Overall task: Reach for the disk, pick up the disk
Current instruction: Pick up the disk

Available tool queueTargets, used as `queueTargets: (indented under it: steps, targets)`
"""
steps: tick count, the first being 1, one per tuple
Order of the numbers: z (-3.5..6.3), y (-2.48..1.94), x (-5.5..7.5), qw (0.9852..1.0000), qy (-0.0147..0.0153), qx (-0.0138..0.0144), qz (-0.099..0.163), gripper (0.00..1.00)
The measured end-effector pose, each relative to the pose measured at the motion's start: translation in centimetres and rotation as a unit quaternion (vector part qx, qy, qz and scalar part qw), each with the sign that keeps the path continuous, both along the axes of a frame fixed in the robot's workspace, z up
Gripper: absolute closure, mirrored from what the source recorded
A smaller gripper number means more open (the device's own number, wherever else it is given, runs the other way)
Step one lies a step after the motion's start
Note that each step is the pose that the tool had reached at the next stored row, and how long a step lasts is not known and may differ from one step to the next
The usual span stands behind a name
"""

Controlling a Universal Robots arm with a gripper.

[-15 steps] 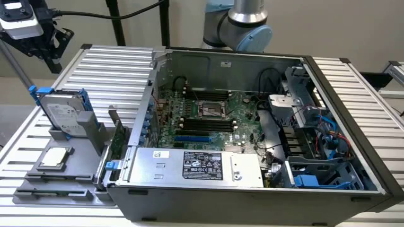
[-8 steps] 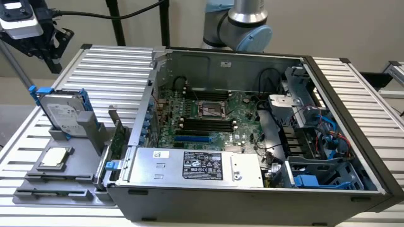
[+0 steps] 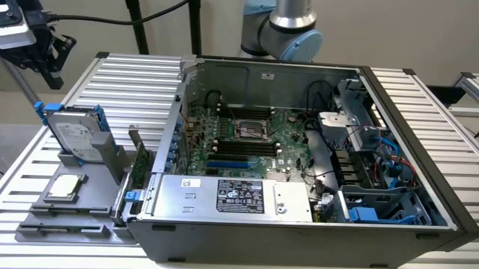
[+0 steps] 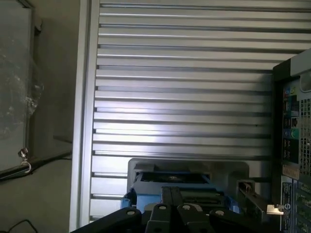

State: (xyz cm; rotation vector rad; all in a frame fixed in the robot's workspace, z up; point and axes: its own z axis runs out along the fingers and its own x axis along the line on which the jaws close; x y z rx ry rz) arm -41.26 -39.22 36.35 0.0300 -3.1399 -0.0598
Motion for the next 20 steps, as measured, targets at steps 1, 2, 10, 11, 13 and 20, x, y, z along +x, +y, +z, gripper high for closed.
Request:
queueTargets:
  steps: [1,2,10,11,13,20]
  targets:
    - [-0.02,-0.14,-0.3,1.0000,0.0000,0.0000,0.000,0.89]
    - [-0.04,-0.25,-0.6,1.0000,0.0000,-0.0003,0.000,0.89]
    - [-0.12,-1.29,-1.4,1.0000,0.0003,-0.0096,0.000,0.89]
    - [-0.12,-1.37,-1.4,0.9999,0.0003,-0.0101,0.000,0.89]
    - [-0.12,-1.44,-1.4,0.9999,0.0004,-0.0102,0.000,0.89]
    - [-0.12,-1.44,-1.1,0.9998,0.0003,-0.0102,0.014,0.89]
